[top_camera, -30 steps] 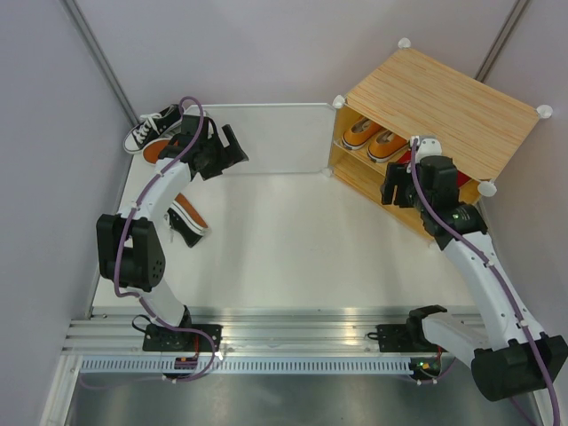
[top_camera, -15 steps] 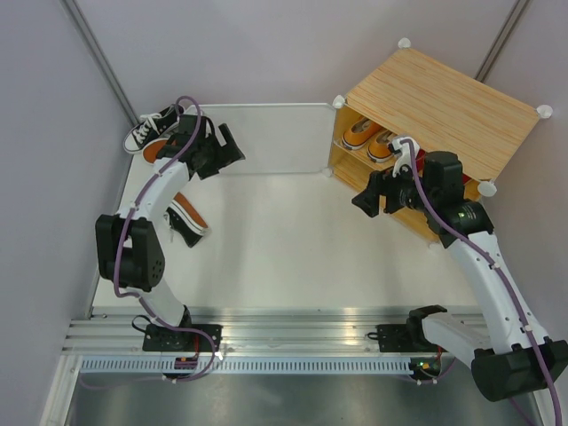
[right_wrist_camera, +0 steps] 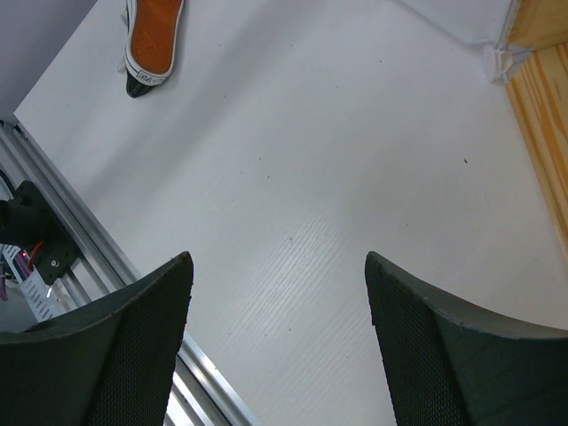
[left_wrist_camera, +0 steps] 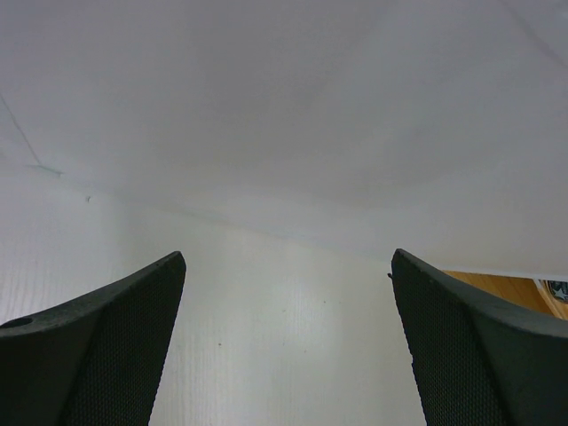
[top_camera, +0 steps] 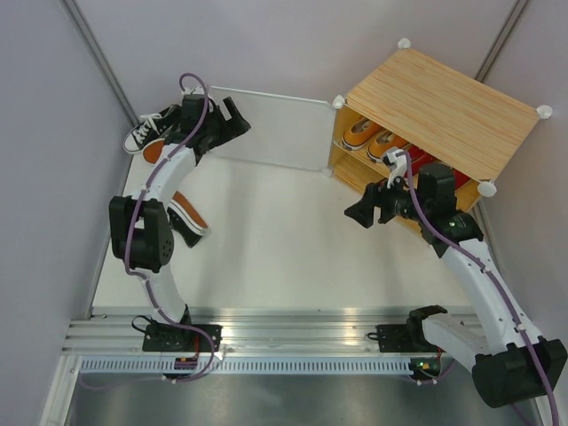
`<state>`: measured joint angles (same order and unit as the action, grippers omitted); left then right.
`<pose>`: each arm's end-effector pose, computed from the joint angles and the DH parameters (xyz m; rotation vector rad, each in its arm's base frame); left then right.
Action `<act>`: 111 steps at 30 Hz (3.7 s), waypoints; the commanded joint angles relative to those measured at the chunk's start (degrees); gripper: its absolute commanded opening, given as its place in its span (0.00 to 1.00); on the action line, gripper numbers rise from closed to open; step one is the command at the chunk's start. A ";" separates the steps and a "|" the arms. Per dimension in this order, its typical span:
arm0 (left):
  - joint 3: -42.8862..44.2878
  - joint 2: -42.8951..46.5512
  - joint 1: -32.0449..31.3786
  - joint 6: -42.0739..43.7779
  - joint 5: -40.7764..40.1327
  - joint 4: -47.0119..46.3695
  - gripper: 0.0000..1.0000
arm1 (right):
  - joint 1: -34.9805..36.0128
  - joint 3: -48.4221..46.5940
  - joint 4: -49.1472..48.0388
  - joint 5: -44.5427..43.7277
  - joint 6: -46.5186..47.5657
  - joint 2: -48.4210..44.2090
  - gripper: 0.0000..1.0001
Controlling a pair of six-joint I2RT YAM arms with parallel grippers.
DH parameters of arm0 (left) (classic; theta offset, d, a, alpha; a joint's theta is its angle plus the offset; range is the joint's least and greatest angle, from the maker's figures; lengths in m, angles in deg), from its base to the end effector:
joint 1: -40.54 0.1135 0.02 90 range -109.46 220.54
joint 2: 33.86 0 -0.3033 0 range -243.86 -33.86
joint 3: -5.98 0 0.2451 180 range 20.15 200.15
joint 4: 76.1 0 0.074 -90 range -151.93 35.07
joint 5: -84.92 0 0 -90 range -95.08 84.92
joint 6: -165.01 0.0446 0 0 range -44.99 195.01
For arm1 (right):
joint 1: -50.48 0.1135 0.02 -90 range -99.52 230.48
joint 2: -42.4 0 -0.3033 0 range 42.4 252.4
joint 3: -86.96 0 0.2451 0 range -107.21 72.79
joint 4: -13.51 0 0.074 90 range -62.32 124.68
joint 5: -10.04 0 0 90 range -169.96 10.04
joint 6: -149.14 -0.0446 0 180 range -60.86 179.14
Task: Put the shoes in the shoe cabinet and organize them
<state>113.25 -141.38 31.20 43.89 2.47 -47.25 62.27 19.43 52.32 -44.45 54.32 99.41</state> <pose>0.4526 -0.0804 0.3442 -0.3201 2.0996 -0.5628 0.1836 0.0648 0.3604 -0.5099 1.9983 0.8166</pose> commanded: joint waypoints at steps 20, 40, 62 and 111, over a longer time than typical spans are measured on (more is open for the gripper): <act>-34.29 35.46 4.59 -9.13 -29.09 10.80 1.00 | 12.02 2.65 -2.14 -3.68 4.38 -2.26 0.82; -28.34 7.88 7.16 -9.23 -24.42 14.22 0.77 | 17.83 1.16 0.32 -9.40 7.46 0.46 0.82; -13.49 -3.56 -32.04 1.14 -37.70 36.21 0.37 | 17.83 -6.14 3.05 -14.15 9.30 6.44 0.83; -6.18 8.65 -1.99 5.80 -12.56 23.91 0.81 | 40.58 -18.87 -24.12 -46.58 -20.93 42.45 0.73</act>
<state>104.36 -131.68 28.93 48.70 -9.97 -20.70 99.53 6.40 32.04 -84.28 37.44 137.77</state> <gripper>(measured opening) 0.815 0.732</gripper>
